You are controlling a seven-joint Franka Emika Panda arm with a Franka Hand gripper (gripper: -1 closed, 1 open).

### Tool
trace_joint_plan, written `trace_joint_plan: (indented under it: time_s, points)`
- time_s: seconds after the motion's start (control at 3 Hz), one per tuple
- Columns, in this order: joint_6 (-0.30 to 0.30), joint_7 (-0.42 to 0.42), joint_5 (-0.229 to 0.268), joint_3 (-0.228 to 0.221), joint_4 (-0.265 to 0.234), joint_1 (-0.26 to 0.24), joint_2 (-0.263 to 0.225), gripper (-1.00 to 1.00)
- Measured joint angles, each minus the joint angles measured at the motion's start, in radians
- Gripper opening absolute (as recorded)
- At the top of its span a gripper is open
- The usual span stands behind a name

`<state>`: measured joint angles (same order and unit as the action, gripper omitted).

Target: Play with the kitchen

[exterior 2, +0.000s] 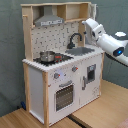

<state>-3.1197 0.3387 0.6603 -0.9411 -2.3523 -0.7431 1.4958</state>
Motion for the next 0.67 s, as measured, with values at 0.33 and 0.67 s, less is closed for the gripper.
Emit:
trace_joint_plan:
  time_s: [0.33, 0.67]
  points:
    - [0.093, 0.053, 0.0, 0.014, 0.017, 0.011, 0.003, 1.0]
    - [0.194, 0.117, 0.0, 0.014, 0.031, 0.024, 0.003, 1.0]
